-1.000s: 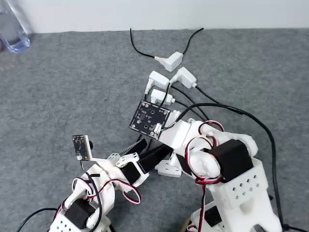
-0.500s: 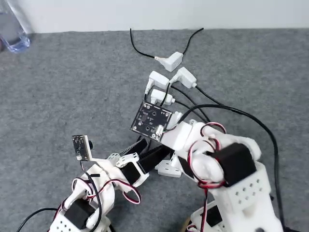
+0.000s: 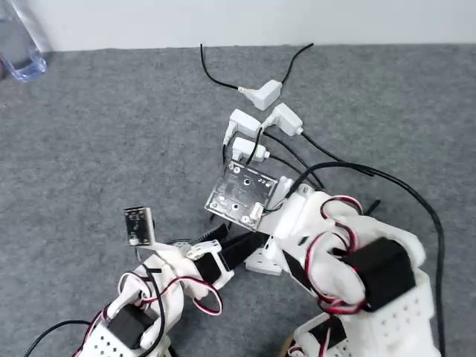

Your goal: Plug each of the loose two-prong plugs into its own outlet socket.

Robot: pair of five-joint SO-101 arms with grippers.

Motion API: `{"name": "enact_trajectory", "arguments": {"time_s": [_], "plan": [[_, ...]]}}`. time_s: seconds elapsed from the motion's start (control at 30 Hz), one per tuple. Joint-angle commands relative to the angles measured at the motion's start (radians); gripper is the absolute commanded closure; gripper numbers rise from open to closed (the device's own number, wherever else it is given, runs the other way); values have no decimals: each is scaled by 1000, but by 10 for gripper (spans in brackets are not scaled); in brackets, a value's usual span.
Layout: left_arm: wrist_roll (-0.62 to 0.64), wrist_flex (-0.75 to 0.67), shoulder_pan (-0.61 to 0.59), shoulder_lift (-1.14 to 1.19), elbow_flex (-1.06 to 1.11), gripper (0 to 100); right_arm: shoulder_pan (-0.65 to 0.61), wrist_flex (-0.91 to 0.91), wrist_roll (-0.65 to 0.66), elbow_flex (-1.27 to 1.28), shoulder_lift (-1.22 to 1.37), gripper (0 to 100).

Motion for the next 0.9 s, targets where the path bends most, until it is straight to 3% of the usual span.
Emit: {"name": "enact_trajectory", "arguments": {"time_s": [0.0, 0.23, 0.33, 0.57, 0.67, 0.87], "plan": [[3, -2, -6, -11, -13, 615, 47, 36, 11, -20, -10, 991], [3, -43, -137, -11, -10, 615, 400, -8, 207, 172, -10, 990], [-15, -44, -147, -9, -10, 615, 535, -77, 358, 361, -10, 990], [-170, 18, -178, -8, -10, 615, 664, -308, 589, 669, -10, 990], [-195, 0, -299, -9, -10, 615, 665, -357, 658, 709, -5, 990], [-265, -41, -683, -8, -10, 615, 693, -486, 690, 703, 188, 990]]}}
